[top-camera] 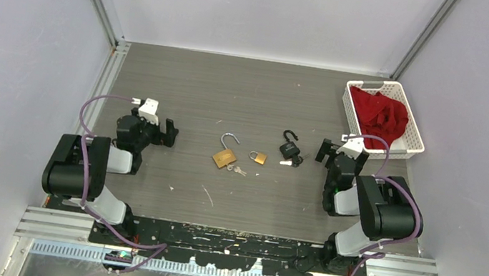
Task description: Unlock with the key
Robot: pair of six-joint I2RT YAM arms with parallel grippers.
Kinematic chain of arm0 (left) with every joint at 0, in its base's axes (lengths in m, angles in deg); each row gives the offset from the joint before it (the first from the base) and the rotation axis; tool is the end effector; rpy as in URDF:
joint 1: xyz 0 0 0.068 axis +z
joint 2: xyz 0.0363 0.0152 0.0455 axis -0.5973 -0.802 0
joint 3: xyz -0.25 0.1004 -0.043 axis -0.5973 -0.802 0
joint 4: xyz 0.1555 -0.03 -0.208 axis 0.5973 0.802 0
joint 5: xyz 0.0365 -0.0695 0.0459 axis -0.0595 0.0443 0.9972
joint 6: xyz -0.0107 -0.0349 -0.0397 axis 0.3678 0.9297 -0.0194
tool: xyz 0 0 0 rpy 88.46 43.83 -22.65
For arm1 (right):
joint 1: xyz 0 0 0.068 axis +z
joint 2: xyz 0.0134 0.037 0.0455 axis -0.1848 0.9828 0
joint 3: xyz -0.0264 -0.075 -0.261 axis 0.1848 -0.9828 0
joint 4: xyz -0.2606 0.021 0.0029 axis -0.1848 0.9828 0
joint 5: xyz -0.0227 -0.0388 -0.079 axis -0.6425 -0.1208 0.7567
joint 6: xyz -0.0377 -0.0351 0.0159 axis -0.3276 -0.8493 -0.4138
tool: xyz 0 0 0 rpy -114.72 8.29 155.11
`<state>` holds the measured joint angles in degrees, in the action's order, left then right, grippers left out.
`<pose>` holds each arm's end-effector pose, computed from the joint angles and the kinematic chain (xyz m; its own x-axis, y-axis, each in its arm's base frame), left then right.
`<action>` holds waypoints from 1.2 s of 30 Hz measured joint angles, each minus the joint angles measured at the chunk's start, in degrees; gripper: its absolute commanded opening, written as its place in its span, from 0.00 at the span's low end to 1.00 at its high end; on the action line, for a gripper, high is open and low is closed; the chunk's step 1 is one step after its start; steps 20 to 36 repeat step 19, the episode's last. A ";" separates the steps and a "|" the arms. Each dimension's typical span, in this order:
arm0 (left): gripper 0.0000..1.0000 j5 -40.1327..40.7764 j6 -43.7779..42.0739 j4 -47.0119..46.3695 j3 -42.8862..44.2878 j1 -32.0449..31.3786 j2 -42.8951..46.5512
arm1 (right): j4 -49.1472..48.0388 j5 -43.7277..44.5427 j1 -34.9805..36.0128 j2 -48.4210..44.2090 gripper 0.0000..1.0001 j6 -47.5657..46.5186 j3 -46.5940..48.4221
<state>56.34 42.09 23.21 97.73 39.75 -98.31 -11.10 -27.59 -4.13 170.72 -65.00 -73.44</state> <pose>0.2575 0.0024 0.1320 -0.3341 -0.0186 -0.9424 0.2480 0.9629 -0.1069 0.2289 0.0120 0.1266 -0.2089 -0.0185 -0.9778 0.2784 0.9573 -0.0776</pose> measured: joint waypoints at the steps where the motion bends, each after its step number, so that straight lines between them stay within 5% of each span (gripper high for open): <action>1: 0.99 0.02 0.00 0.02 0.00 0.00 0.00 | -0.11 -0.28 -0.15 0.00 1.00 0.00 0.02; 36: 0.99 2.36 -0.24 0.07 0.00 -1.29 0.00 | -0.07 -1.84 -0.28 0.00 1.00 0.00 0.02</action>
